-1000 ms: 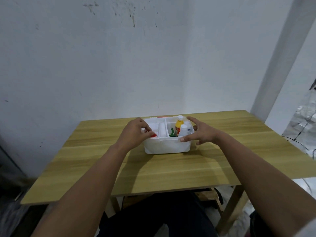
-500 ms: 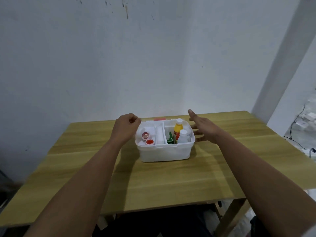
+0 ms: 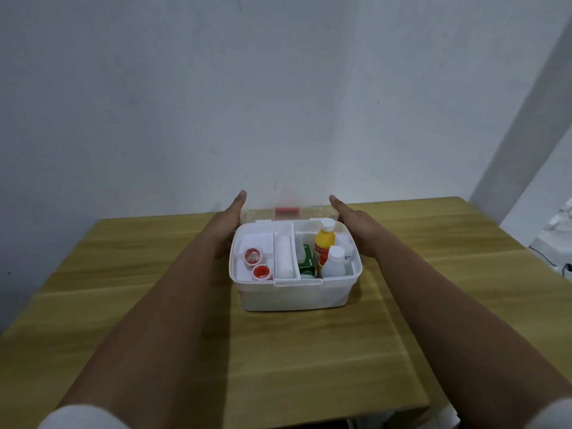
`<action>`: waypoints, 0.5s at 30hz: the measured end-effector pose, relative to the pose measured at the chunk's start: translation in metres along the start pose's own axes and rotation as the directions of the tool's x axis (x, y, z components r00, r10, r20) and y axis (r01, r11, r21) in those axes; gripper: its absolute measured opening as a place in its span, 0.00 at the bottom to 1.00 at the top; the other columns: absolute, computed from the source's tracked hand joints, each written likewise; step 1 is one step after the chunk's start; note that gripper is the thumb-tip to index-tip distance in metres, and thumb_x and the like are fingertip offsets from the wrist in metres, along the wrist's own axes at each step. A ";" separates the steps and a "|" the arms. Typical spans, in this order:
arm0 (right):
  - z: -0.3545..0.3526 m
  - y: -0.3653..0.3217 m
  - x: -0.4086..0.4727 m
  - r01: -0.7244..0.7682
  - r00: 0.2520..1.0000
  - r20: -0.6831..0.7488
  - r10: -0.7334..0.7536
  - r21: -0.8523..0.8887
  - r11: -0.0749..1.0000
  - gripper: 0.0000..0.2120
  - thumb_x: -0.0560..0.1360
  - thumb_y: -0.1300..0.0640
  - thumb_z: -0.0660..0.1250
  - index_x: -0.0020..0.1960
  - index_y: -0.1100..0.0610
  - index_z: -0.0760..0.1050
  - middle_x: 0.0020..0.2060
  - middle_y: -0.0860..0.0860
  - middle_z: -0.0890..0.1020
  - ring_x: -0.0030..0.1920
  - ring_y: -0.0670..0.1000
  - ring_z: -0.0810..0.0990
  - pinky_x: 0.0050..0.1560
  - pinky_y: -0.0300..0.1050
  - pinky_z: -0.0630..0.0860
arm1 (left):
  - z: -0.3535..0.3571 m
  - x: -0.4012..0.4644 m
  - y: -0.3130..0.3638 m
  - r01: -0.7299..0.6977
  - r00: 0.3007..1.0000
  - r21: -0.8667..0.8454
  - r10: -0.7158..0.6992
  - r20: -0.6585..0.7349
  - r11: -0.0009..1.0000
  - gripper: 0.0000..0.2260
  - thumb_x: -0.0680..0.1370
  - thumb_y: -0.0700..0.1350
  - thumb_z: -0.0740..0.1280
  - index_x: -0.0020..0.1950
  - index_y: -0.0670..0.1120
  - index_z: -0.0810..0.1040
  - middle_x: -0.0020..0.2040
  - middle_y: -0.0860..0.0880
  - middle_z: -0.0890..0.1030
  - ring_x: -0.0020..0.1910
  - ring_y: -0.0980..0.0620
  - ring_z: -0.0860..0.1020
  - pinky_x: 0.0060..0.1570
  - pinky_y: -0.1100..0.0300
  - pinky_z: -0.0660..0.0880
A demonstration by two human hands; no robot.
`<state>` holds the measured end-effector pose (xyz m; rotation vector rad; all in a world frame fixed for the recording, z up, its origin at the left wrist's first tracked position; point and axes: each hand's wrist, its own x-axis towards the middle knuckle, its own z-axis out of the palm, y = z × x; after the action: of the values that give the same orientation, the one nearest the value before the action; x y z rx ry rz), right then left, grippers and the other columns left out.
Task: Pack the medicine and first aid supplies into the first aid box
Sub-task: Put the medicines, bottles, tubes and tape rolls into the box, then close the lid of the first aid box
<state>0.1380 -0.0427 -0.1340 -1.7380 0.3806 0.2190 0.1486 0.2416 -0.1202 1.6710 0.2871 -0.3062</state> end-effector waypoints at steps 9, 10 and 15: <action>0.000 -0.033 -0.018 0.125 0.989 0.053 -0.135 0.159 0.979 0.39 0.72 0.24 0.61 0.72 0.50 0.75 0.57 0.53 0.86 0.59 0.58 0.84 0.63 0.60 0.77 | -0.001 -0.016 0.032 -0.177 0.984 -0.089 0.179 0.013 0.980 0.37 0.76 0.73 0.58 0.77 0.51 0.70 0.69 0.48 0.78 0.63 0.42 0.79 0.68 0.39 0.72; 0.000 -0.038 -0.024 0.145 0.987 0.048 -0.154 0.150 0.978 0.40 0.72 0.23 0.60 0.73 0.48 0.73 0.58 0.53 0.86 0.59 0.58 0.84 0.64 0.62 0.75 | -0.002 -0.020 0.036 -0.191 0.981 -0.099 0.193 0.014 0.977 0.36 0.77 0.73 0.57 0.77 0.51 0.69 0.70 0.48 0.77 0.64 0.41 0.78 0.68 0.38 0.72; 0.002 -0.051 -0.062 0.216 0.976 0.009 -0.219 0.121 0.969 0.43 0.70 0.20 0.54 0.77 0.43 0.69 0.63 0.51 0.82 0.61 0.55 0.81 0.67 0.66 0.70 | -0.012 -0.052 0.046 -0.225 0.974 -0.091 0.225 -0.006 0.970 0.41 0.72 0.78 0.55 0.76 0.52 0.71 0.71 0.49 0.77 0.69 0.42 0.74 0.71 0.39 0.68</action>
<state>0.0996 -0.0237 -0.0656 -1.6434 0.1806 0.0555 0.1173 0.2473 -0.0571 1.5948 0.1049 -0.1245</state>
